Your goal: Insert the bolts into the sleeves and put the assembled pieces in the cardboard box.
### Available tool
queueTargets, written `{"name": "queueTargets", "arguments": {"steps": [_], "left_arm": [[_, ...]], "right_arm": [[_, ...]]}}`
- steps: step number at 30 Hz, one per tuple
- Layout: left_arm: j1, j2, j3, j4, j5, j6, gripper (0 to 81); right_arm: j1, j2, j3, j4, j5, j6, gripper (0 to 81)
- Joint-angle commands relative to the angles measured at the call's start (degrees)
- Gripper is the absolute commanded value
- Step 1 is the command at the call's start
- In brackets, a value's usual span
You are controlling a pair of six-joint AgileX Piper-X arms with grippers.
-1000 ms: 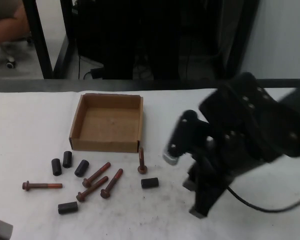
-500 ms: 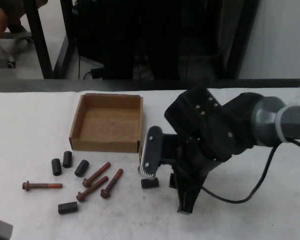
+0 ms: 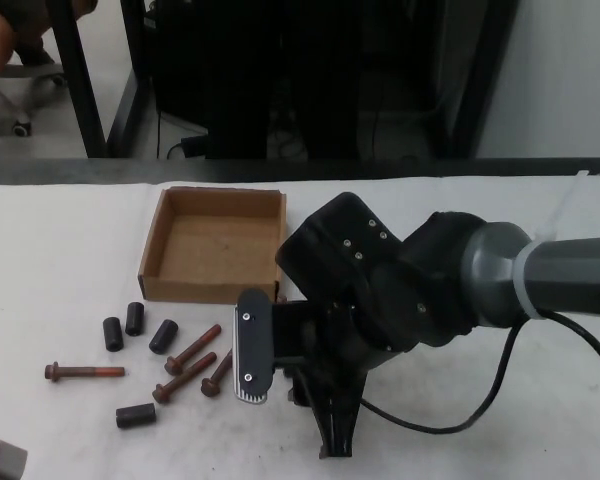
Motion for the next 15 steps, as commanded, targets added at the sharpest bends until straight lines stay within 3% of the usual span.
{"name": "queueTargets", "arguments": {"steps": [1,15], "left_arm": [[-0.12,-0.37,-0.49,-0.68,0.30,0.53,0.8],[-0.12,-0.37,-0.49,-0.68,0.30,0.43,0.8]], "right_arm": [[-0.18,-0.14,-0.57,-0.66,0.11,-0.94,38.4],[-0.33,5.13,-0.86,-2.72,2.51,-2.93,34.7]]}}
